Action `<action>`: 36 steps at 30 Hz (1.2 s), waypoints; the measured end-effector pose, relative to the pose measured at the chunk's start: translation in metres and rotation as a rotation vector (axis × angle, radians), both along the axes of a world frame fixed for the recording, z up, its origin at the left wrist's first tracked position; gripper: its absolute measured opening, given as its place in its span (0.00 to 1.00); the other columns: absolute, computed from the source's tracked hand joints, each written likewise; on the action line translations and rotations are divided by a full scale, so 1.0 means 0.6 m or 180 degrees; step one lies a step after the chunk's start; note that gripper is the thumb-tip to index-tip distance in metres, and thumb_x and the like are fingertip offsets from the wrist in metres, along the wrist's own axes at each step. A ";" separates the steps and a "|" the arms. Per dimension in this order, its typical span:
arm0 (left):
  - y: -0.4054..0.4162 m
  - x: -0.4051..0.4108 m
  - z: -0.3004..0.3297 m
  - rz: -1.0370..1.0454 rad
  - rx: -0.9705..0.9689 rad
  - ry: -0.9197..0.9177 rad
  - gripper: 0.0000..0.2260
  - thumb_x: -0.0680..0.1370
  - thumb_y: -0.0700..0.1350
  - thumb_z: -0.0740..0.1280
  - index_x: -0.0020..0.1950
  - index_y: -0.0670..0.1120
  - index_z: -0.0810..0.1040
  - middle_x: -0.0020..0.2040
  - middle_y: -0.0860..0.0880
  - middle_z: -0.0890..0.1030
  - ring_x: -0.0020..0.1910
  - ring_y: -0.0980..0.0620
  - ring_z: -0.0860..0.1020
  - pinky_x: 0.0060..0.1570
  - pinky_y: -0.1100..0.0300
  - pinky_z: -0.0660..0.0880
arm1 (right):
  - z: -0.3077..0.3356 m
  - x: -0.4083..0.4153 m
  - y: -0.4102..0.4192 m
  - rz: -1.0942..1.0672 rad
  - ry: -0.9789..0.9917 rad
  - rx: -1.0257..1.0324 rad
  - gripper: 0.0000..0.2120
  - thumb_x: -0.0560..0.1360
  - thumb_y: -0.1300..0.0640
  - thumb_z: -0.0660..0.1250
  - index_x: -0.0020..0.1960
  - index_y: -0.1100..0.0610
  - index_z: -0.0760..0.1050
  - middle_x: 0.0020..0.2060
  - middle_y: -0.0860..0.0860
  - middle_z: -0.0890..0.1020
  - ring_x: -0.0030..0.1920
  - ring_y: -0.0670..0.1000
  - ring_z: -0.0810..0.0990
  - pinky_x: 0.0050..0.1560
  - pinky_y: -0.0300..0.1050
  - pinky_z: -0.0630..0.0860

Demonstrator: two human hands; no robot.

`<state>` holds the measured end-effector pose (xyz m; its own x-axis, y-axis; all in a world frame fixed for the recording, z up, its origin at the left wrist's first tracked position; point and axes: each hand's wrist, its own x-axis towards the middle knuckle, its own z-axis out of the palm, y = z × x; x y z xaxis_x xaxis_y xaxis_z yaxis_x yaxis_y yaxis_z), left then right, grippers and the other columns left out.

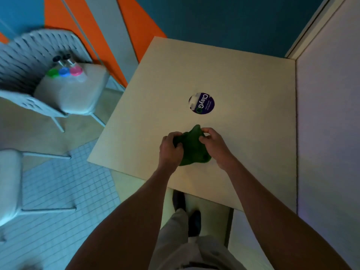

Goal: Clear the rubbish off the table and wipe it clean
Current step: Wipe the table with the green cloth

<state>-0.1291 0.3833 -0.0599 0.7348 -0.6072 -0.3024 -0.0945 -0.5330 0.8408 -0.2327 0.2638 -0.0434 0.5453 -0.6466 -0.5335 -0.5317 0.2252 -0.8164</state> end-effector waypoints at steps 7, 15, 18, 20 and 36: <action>0.147 0.041 0.003 0.0732 0.0090 0.0007 0.17 0.77 0.36 0.62 0.64 0.49 0.77 0.61 0.48 0.74 0.60 0.50 0.72 0.62 0.54 0.72 | -0.008 0.078 0.126 0.0559 -0.0028 -0.0011 0.13 0.81 0.56 0.61 0.65 0.48 0.72 0.56 0.54 0.79 0.54 0.53 0.79 0.51 0.48 0.79; 0.350 0.142 -0.019 0.1512 0.0034 0.0110 0.17 0.78 0.35 0.61 0.65 0.46 0.77 0.61 0.46 0.75 0.61 0.50 0.73 0.63 0.54 0.73 | -0.019 0.237 0.311 0.1299 0.0061 -0.0093 0.14 0.80 0.58 0.62 0.64 0.49 0.72 0.51 0.52 0.80 0.50 0.51 0.80 0.51 0.49 0.80; 0.429 0.193 -0.032 0.1772 0.0074 0.0210 0.17 0.78 0.36 0.62 0.64 0.47 0.78 0.60 0.47 0.76 0.60 0.50 0.74 0.63 0.52 0.74 | -0.031 0.305 0.392 0.1555 0.0150 -0.0235 0.13 0.80 0.58 0.63 0.63 0.49 0.73 0.53 0.55 0.81 0.52 0.55 0.80 0.56 0.53 0.79; 0.491 0.232 -0.041 0.1961 0.0081 0.0236 0.17 0.78 0.36 0.62 0.65 0.47 0.78 0.61 0.47 0.76 0.61 0.50 0.74 0.62 0.55 0.73 | -0.040 0.355 0.452 0.1726 0.0191 -0.0264 0.14 0.80 0.58 0.63 0.64 0.50 0.73 0.55 0.54 0.80 0.55 0.56 0.79 0.55 0.50 0.78; 0.877 0.496 -0.074 0.2894 0.0401 0.0270 0.19 0.77 0.38 0.61 0.65 0.50 0.78 0.62 0.47 0.77 0.61 0.49 0.74 0.62 0.55 0.71 | -0.080 0.682 0.828 0.2442 0.0278 0.0354 0.12 0.80 0.59 0.62 0.61 0.48 0.74 0.50 0.55 0.81 0.49 0.55 0.82 0.42 0.45 0.78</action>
<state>0.1685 0.9094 -0.1046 0.8854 0.2340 -0.4017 0.4648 -0.4601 0.7565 0.1763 0.7606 -0.0912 0.7713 -0.0459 -0.6348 -0.6333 -0.1535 -0.7585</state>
